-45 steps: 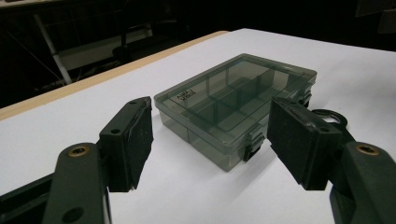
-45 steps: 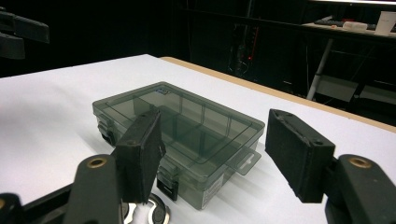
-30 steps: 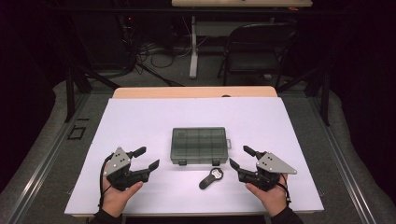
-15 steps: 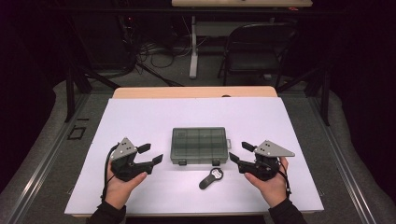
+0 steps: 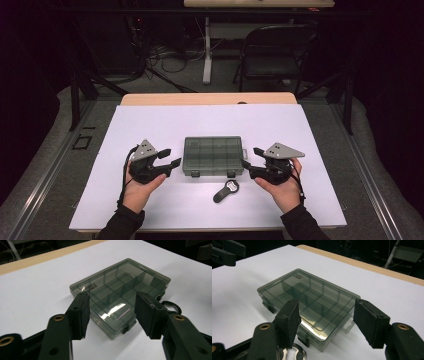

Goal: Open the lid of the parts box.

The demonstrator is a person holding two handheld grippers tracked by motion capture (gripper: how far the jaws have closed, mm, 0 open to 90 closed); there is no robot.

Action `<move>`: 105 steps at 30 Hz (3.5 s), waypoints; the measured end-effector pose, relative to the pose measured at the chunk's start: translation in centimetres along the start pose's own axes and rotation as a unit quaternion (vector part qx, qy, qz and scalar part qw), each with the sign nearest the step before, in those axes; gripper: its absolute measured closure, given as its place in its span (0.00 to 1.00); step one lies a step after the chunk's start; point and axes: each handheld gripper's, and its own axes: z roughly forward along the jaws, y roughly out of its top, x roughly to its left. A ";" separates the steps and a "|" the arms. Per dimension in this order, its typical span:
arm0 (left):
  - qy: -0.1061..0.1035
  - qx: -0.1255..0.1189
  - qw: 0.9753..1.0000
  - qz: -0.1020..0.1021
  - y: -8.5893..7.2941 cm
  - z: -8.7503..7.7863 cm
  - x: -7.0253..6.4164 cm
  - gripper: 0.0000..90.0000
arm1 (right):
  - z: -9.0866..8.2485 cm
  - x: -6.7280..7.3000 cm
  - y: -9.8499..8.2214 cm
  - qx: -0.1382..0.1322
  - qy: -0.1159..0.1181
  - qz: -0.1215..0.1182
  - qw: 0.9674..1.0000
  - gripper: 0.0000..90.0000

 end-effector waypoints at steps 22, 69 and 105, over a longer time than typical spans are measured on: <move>0.015 0.015 1.000 0.014 -2.6 1.9 0.5 0.72 | 1.0 -0.8 -3.3 -0.004 0.000 -0.026 1.000 0.64; -0.002 0.090 0.996 0.017 -4.9 4.2 0.2 1.00 | 3.5 -1.3 -5.7 0.100 0.020 -0.027 0.994 1.00; 0.002 0.092 0.996 0.019 -4.9 4.3 -0.2 1.00 | 3.6 -1.1 -5.8 0.102 0.023 -0.024 0.994 1.00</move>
